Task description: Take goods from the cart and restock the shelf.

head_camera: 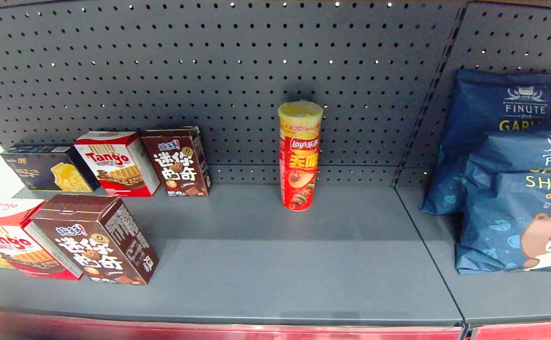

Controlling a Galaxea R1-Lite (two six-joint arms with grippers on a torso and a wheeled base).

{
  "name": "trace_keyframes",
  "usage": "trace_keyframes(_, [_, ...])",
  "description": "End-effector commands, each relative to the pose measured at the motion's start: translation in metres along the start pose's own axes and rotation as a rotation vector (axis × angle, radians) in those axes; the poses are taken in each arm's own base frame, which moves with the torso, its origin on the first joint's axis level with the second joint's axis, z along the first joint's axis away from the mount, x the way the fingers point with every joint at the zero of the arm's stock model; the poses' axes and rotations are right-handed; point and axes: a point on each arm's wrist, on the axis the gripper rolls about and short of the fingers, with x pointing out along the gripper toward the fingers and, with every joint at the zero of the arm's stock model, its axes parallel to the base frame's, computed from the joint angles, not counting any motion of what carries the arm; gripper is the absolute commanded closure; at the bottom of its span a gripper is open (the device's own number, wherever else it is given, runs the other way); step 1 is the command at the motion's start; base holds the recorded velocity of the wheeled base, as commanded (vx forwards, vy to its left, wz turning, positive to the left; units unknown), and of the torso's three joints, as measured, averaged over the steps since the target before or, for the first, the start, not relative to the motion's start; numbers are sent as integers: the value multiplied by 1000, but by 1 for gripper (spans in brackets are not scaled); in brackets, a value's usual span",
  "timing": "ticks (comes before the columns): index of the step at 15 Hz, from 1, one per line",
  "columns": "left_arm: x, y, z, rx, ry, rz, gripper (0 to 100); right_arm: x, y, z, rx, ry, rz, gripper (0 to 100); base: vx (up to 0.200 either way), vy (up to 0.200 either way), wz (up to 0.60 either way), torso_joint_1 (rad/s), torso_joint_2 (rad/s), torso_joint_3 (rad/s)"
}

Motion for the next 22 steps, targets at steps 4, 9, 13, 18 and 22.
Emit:
trace_keyframes(4, [0, 0, 0, -1, 0, 2, 0, 0, 0, 0, -2, 1, 1, 0, 0, 0, 0, 0, 0, 0])
trace_keyframes(9, [0, 0, 0, 1, 1, 2, 0, 0, 0, 0, 2, 1, -2, 0, 0, 0, 240, 1, 1, 0])
trace_keyframes(13, [0, 0, 0, 1, 1, 0, 0, 0, 0, 0, 2, 1, -2, 0, 0, 0, 600, 4, 3, 1])
trace_keyframes(18, [0, 0, 0, 1, 0, 0, 0, 0, 0, 0, 2, 1, -2, 0, 0, 0, 600, 1, 3, 0])
trace_keyframes(22, [0, 0, 0, 1, 1, 2, 0, 0, 0, 0, 2, 1, -2, 0, 0, 0, 600, 4, 4, 5])
